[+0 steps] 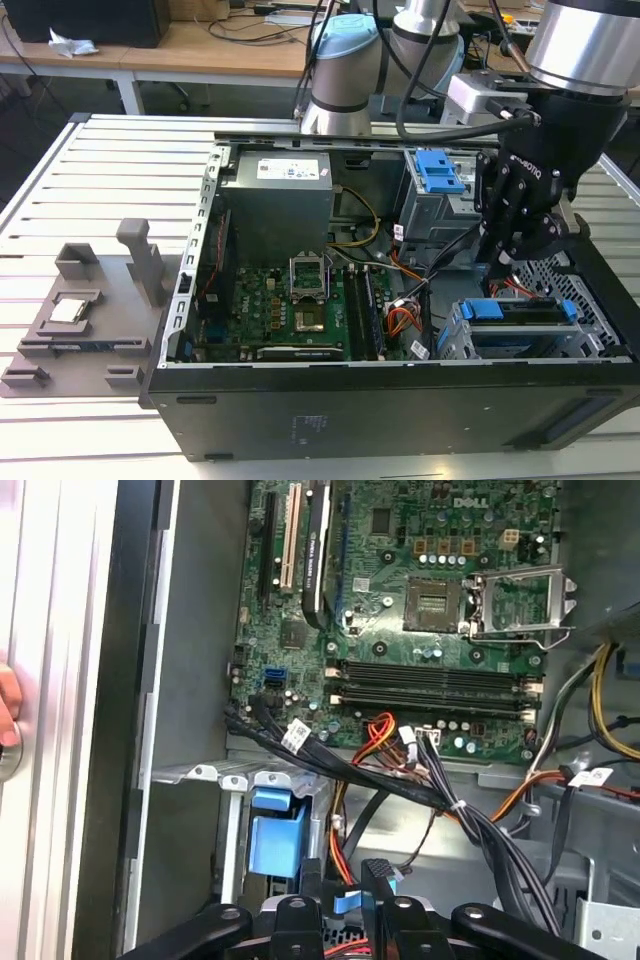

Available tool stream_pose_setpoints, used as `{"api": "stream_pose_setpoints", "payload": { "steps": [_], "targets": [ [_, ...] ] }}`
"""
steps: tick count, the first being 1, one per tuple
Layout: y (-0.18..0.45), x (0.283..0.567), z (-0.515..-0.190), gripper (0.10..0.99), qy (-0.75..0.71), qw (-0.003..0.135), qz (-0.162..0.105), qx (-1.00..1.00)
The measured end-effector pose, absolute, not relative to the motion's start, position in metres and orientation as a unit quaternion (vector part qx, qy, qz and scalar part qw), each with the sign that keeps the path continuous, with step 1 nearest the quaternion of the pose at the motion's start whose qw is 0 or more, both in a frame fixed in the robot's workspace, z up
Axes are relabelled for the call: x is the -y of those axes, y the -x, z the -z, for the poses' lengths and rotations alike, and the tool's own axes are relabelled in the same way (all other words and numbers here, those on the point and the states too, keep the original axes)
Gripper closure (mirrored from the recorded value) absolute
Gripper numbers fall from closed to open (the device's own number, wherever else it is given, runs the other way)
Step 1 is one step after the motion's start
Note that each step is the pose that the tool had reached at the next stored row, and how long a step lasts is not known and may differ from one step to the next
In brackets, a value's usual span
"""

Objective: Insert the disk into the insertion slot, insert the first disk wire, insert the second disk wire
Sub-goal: 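Insert the second disk wire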

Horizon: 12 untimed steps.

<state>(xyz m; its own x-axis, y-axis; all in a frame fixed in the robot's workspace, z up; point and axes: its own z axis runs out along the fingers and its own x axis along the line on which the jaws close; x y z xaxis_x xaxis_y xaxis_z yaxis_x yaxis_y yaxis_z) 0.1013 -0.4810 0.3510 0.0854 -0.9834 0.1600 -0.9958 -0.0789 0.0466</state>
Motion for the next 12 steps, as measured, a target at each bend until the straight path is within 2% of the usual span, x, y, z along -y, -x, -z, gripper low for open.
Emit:
{"api": "stream_pose_setpoints", "payload": {
  "steps": [2, 6, 12],
  "targets": [
    [-0.1012, 0.4806, -0.3456, 0.784, -0.733, 0.075, -0.047, 0.674],
    [-0.1053, 0.4804, -0.3428, 0.784, -0.730, 0.100, -0.069, 0.672],
    [-0.1059, 0.4804, -0.3425, 0.800, -0.730, 0.100, -0.069, 0.672]
  ]
}}
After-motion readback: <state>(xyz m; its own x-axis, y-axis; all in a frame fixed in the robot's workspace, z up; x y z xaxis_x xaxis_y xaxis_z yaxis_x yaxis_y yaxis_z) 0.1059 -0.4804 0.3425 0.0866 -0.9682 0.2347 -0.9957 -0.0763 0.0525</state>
